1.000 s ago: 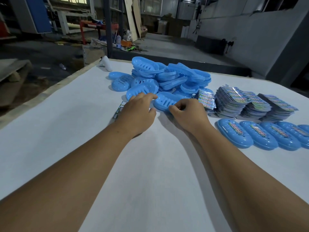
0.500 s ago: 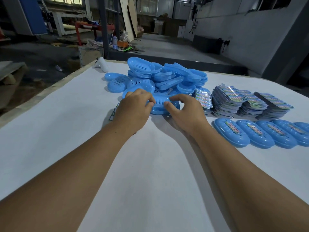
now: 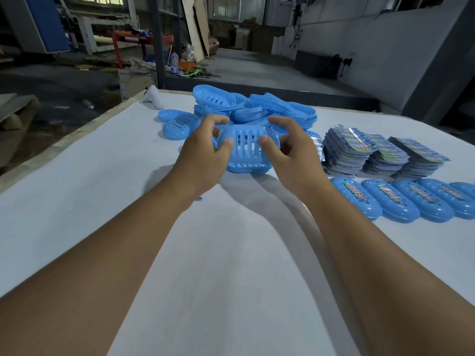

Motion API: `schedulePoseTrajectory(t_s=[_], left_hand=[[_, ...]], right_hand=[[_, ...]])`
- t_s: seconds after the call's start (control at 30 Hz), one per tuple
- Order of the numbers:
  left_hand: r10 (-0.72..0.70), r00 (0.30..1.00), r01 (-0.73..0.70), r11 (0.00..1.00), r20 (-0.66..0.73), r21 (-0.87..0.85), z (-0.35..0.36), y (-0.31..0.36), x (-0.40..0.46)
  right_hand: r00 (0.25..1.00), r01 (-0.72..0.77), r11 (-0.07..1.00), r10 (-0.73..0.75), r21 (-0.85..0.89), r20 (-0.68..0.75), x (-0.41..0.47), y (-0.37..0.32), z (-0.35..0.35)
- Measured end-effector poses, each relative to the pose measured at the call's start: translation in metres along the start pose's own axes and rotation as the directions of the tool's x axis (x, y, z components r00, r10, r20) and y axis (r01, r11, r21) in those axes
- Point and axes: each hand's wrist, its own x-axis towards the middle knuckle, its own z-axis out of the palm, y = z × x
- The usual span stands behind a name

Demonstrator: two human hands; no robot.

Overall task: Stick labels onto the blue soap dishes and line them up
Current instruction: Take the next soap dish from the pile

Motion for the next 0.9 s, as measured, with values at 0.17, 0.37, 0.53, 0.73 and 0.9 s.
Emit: schedulePoseTrajectory(t_s=[0.17, 0.37, 0.53, 0.73, 0.9], left_hand=[[0.033, 0.967, -0.092, 0.970, 0.253, 0.225, -0.007, 0.002, -0.009], [-0.049, 0.918, -0.082, 0.947, 0.393, 0.311, -0.021, 0.003, -0.012], [-0.117, 0.874, -0.063, 0.935, 0.471, 0.350, -0.022, 0.002, -0.013], [-0.132, 0.882, -0.065, 0.917, 0.453, 0.393, -0.014, -0.003, -0.013], [-0.093, 0.906, -0.073, 0.926, 0.412, 0.370, -0.007, -0.009, -0.012]], right_hand=[[0.949, -0.242, 0.967, 0.220, 0.077, 0.228, -0.002, -0.003, -0.008], [0.854, -0.366, 0.928, 0.308, 0.063, 0.420, -0.008, -0.003, -0.019], [0.830, -0.304, 0.951, 0.296, -0.060, 0.473, -0.007, -0.002, -0.023], [0.887, -0.123, 0.969, 0.204, -0.213, 0.414, -0.006, 0.000, -0.021], [0.934, -0.077, 0.957, 0.167, -0.281, 0.314, -0.008, 0.000, -0.016]])
